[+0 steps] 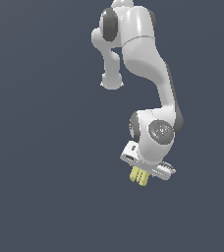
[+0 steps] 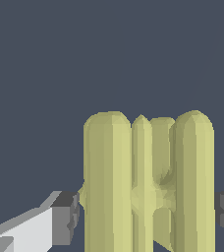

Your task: Pick up the object and move it to a goal position.

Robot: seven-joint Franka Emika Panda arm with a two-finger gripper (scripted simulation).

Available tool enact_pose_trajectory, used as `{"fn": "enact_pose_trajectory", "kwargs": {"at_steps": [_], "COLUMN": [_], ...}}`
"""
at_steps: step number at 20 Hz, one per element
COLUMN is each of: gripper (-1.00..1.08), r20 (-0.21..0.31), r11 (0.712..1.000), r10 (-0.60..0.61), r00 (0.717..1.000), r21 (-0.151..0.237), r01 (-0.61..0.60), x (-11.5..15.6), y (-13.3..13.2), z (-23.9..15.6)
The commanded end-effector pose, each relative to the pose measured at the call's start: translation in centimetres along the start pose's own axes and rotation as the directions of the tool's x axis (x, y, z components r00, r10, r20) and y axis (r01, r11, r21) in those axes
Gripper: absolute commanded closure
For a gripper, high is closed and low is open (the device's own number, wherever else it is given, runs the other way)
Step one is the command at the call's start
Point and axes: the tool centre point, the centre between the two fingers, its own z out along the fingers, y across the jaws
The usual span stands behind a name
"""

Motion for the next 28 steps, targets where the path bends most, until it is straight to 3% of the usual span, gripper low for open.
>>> {"fn": "enact_pose_trajectory", "kwargs": {"at_steps": [1,16,28], "gripper": [1.08,1.08,1.08], "r20": [0.003,0.0,0.0], "r11": [1.0,1.0,1.0], "r10": [0.0,0.0,0.0], "r00": [1.0,1.0,1.0], "r21": [-0.002,0.0,0.0], "r01": [0.0,0.0,0.0], "x": [-0.1,-0.8,-4.4], "y": [0.1,0.3,1.6], "z": [0.3,-1.8,-9.5]}}
